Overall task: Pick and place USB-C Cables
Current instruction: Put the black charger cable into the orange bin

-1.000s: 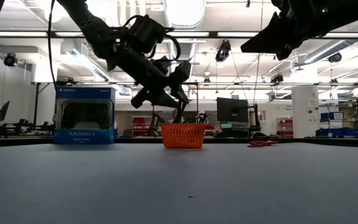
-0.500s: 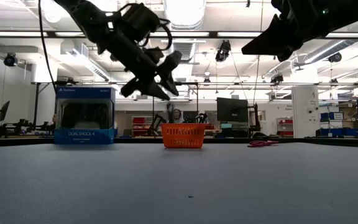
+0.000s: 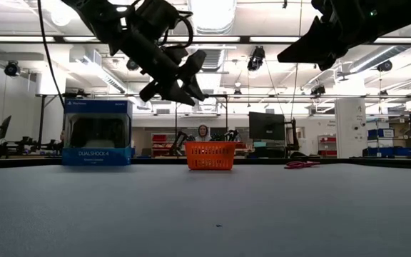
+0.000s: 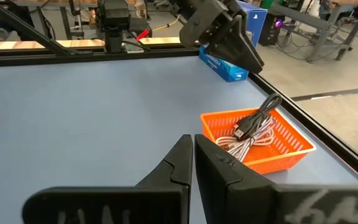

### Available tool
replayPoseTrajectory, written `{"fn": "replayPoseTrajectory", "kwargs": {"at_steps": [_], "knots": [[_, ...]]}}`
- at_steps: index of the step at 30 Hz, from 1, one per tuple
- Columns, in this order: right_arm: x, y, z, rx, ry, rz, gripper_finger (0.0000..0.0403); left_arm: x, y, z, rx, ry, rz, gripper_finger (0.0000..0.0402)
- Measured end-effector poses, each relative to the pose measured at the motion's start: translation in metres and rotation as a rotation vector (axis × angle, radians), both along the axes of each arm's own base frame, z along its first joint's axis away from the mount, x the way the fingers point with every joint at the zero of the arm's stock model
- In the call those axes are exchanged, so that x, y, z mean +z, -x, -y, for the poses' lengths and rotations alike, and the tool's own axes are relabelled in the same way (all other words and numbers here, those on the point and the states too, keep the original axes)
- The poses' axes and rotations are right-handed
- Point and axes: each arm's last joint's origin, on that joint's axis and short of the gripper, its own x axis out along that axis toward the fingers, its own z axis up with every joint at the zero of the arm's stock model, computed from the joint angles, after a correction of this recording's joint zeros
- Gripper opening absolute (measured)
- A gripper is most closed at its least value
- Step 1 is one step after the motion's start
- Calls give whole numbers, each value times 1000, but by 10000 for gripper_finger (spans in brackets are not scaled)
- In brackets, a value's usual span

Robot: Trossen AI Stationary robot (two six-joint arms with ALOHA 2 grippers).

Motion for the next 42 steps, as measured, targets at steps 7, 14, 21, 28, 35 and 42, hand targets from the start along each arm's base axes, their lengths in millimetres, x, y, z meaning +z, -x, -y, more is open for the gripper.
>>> {"fn": "replayPoseTrajectory", "kwargs": {"at_steps": [7,14,21,28,35,42], "knots": [[0,0,0,-7,-25,7,9,22,-4,-2,-27,-9,-111,85],[-6,0,-2,4,-163,-14,9,36,-1,0,-144,-130,-289,6],[-16,-10,-1,-66,-255,-17,9,35,17,11,-387,-314,-418,3],[6,-47,15,-156,-216,15,9,40,49,35,-494,-353,-353,1],[25,-94,48,-202,-135,-48,9,40,85,52,-510,-436,-205,1],[28,-137,95,-226,-139,-127,9,38,116,56,-499,-504,-121,1]]}}
